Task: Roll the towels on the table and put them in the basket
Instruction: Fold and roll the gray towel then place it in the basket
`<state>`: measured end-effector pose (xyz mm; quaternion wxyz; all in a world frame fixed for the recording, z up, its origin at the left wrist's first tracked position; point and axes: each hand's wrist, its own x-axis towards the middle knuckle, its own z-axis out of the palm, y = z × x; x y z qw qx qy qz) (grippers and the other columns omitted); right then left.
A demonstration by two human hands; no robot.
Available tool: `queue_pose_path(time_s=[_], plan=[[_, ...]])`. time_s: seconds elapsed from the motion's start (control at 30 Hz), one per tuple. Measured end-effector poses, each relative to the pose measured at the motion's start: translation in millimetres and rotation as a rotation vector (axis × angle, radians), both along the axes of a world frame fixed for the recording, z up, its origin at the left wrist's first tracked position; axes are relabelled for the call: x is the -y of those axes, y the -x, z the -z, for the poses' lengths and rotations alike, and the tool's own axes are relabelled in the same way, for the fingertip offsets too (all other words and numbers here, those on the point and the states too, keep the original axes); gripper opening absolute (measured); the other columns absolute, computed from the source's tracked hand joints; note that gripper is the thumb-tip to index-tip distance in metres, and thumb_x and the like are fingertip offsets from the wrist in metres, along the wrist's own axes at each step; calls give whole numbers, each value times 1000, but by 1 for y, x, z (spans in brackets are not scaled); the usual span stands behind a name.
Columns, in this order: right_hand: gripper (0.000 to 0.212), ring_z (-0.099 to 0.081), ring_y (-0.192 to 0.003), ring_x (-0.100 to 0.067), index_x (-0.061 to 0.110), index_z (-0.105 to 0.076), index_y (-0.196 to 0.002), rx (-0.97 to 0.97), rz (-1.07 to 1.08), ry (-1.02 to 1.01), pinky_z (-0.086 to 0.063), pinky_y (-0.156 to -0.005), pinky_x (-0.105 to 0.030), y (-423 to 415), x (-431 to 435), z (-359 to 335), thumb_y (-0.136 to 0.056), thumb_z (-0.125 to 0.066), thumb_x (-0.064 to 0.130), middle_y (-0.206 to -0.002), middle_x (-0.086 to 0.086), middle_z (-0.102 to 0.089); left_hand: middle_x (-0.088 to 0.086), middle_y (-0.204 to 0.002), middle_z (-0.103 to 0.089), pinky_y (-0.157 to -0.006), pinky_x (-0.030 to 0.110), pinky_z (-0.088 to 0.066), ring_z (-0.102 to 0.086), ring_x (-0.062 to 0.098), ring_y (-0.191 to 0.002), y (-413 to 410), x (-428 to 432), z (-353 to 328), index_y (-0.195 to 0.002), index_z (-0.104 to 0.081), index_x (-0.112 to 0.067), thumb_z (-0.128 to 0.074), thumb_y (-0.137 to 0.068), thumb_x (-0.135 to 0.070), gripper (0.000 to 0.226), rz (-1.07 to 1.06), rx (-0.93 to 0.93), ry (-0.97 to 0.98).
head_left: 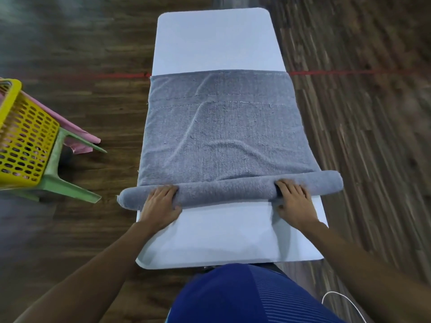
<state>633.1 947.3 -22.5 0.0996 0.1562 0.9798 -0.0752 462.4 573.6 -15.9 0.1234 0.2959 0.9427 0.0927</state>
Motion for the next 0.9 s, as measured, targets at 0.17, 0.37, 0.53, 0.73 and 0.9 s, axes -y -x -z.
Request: queue_pose_path(time_s=[0.17,0.37,0.53,0.73,0.9], plan=[[51,-50,-121,-25,22,-55,-130,-17,83,-56,-31,-98,-44,11,2,3,-81,-67,19,-129,-1,-59,11,-138,-53,-115,46,-27,-46,30,-130,2,2,5,-138,-49,-8,-64,-79,-13,61,-8,43,77],[34,-49,-119,-23,27,-55,-123,140,103,-48,-26,-97,-40,34,-3,-21,-91,-48,34,-126,1,-61,7,-103,-69,-91,39,-44,-62,28,-95,8,-9,-12,-104,-64,-15,-49,-83,-27,28,-62,74,51],[25,-57,-111,-22,28,-54,-109,270,155,11,-28,-99,-41,34,-12,-24,-91,-44,42,-114,-5,-66,8,-90,-66,-75,44,-51,-62,32,-83,21,-5,-19,-100,-45,-25,-47,-77,-42,28,-179,368,17],[19,-56,-94,-32,16,-62,-94,-188,87,-72,-34,-81,-44,16,-10,-10,-86,-48,26,-98,-6,-61,9,-102,-64,-85,45,-44,-59,32,-94,15,0,-4,-104,-63,-12,-59,-84,-22,23,-83,-153,-67],[50,-59,-107,-33,8,-60,-115,-45,11,15,-40,-99,-50,7,2,-1,-69,-72,23,-113,-11,-64,13,-122,-63,-102,44,-43,-58,31,-114,4,-1,3,-123,-60,-5,-64,-75,-29,55,9,-36,71]])
